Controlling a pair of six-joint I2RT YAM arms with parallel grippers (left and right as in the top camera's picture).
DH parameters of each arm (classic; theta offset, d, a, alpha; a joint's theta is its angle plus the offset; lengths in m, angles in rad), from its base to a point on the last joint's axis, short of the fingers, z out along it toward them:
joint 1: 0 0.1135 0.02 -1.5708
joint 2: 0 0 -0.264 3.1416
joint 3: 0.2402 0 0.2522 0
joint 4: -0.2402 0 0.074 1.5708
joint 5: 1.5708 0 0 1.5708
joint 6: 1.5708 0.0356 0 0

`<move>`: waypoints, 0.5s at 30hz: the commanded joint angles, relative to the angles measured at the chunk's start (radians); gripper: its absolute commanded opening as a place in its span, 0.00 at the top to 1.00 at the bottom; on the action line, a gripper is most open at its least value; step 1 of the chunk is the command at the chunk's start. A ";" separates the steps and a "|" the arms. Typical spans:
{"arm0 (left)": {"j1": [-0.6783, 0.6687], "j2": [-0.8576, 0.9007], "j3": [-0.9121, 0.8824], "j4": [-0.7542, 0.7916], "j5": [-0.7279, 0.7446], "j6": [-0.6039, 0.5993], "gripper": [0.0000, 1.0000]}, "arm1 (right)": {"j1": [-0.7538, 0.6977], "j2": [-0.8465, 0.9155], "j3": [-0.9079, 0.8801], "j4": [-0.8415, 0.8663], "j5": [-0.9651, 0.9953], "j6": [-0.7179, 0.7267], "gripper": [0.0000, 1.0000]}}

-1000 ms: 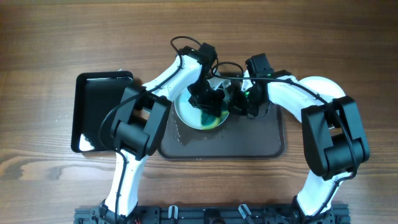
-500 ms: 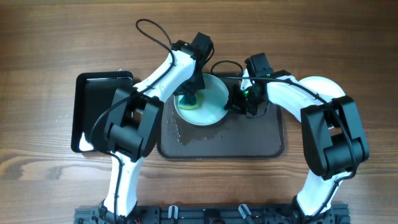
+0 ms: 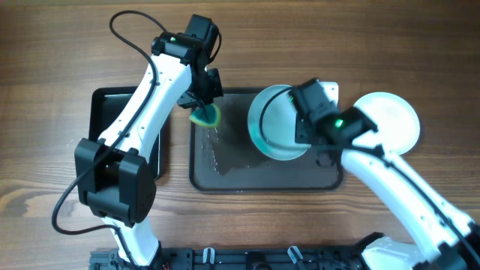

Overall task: Clean dirty plates on tray and stack at the side
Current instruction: 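Carry the last plate with the right gripper onto the stack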

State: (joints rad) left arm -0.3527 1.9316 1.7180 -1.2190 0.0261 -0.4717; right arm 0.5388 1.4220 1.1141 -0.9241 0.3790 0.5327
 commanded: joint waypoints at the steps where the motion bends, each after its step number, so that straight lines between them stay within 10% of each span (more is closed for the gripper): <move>1: -0.027 0.000 -0.003 0.018 0.015 0.023 0.96 | 0.156 -0.073 0.000 -0.039 0.460 0.054 0.96; 8: -0.052 0.000 -0.003 0.033 0.015 0.023 0.96 | 0.393 -0.081 0.000 -0.082 1.023 -0.076 0.96; 15: -0.052 0.000 -0.003 0.033 0.014 0.023 0.96 | 0.406 -0.081 0.000 -0.037 1.123 -0.150 0.96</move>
State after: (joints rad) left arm -0.4042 1.9316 1.7172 -1.1885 0.0284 -0.4683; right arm 0.9401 1.3590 1.1133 -0.9852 1.4204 0.4080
